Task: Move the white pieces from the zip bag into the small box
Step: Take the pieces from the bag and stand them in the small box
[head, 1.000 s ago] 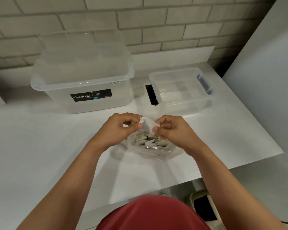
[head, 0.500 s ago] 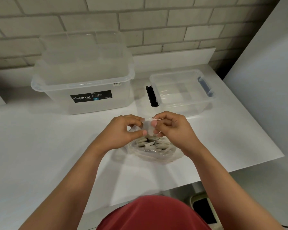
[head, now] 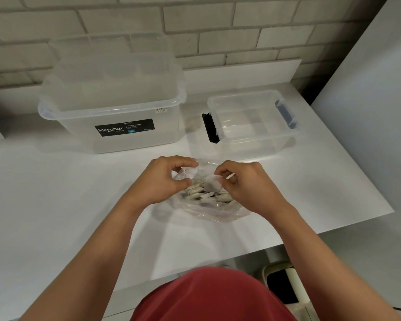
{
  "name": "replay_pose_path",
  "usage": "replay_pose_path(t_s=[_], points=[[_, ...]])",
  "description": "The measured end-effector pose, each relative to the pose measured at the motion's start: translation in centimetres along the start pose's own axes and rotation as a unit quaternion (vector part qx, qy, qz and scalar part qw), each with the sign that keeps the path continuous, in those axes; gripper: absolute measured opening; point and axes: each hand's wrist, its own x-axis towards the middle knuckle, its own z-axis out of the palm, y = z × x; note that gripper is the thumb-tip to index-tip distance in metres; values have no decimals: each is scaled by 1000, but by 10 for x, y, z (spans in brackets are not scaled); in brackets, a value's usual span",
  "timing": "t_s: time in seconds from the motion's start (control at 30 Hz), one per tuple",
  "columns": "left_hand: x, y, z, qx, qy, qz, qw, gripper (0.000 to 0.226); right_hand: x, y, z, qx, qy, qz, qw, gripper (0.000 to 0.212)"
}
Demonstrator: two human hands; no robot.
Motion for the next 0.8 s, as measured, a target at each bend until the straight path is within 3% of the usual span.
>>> replay_pose_path(t_s=[0.1, 0.27, 0.37, 0.43, 0.53, 0.6, 0.7, 0.8], points=[[0, 1, 1, 6, 4, -2, 1000, 41, 5, 2, 8, -24, -1, -2, 1000, 11], [1, 2, 1, 13, 9, -6, 1000, 42, 9, -9, 17, -43, -44, -16, 998, 33], [-1, 1, -1, 9, 12, -13, 1000, 40, 5, -14, 4, -22, 1, -21, 1000, 21], [-2, 0, -4, -6, 17, -20, 1000, 38, 3, -15, -20, 48, 32, 8, 998, 11], [-2, 1, -8, -41, 15, -29, 999, 38, 14, -16, -68, 181, 112, 50, 976, 8], [2, 1, -9, -70, 18, -38, 997, 38, 37, -11, -97, 204, 161, 53, 964, 9], [7, 2, -9, -122, 18, -59, 991, 38, 80, 6, -115, 119, 162, 52, 978, 10], [10, 8, -2, -181, 6, -79, 980, 39, 131, 31, -111, 5, 96, 56, 994, 8]])
